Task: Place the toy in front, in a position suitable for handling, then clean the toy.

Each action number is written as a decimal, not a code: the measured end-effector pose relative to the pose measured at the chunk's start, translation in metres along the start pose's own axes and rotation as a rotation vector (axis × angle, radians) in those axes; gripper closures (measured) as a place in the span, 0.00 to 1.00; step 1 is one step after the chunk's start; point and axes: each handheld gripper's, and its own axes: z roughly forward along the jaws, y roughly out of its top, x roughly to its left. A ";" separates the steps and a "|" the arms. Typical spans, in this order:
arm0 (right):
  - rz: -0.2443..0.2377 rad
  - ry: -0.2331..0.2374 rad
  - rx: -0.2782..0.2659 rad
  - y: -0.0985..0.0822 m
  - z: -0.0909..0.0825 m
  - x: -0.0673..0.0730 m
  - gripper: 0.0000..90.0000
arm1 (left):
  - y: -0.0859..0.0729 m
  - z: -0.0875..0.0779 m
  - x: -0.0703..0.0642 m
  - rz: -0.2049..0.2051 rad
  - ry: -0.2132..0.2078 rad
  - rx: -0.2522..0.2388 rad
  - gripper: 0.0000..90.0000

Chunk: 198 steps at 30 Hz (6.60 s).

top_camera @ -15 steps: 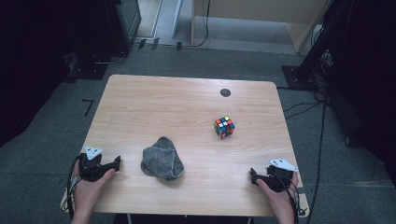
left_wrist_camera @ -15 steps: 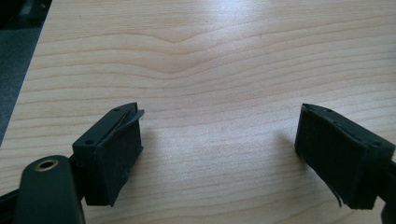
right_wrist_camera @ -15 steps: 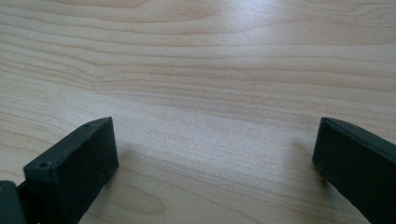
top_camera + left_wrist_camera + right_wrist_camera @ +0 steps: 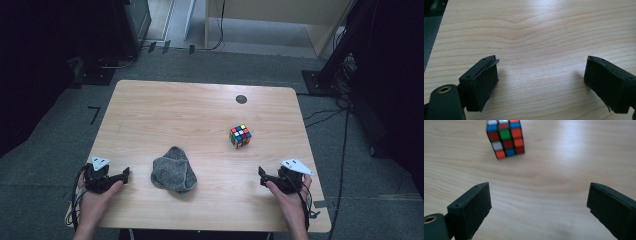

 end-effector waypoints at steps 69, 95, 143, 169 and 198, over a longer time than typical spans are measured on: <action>-0.113 0.126 -0.058 0.045 0.059 0.045 0.38 | 0.017 -0.024 -0.041 0.066 -0.061 -0.084 0.17; -0.116 0.190 -0.012 0.019 0.021 0.075 0.38 | 0.023 -0.019 -0.127 0.290 -0.354 -0.065 0.31; -0.375 0.411 -0.048 0.004 0.009 0.134 0.38 | 0.067 -0.037 -0.178 0.308 -0.727 -0.227 0.90; -0.594 0.298 -0.119 -0.010 0.004 0.160 0.39 | 0.073 -0.036 -0.190 0.249 -0.821 -0.083 0.49; -0.536 0.318 -0.139 -0.009 0.004 0.157 0.39 | 0.074 -0.041 -0.184 0.163 -0.806 -0.108 0.71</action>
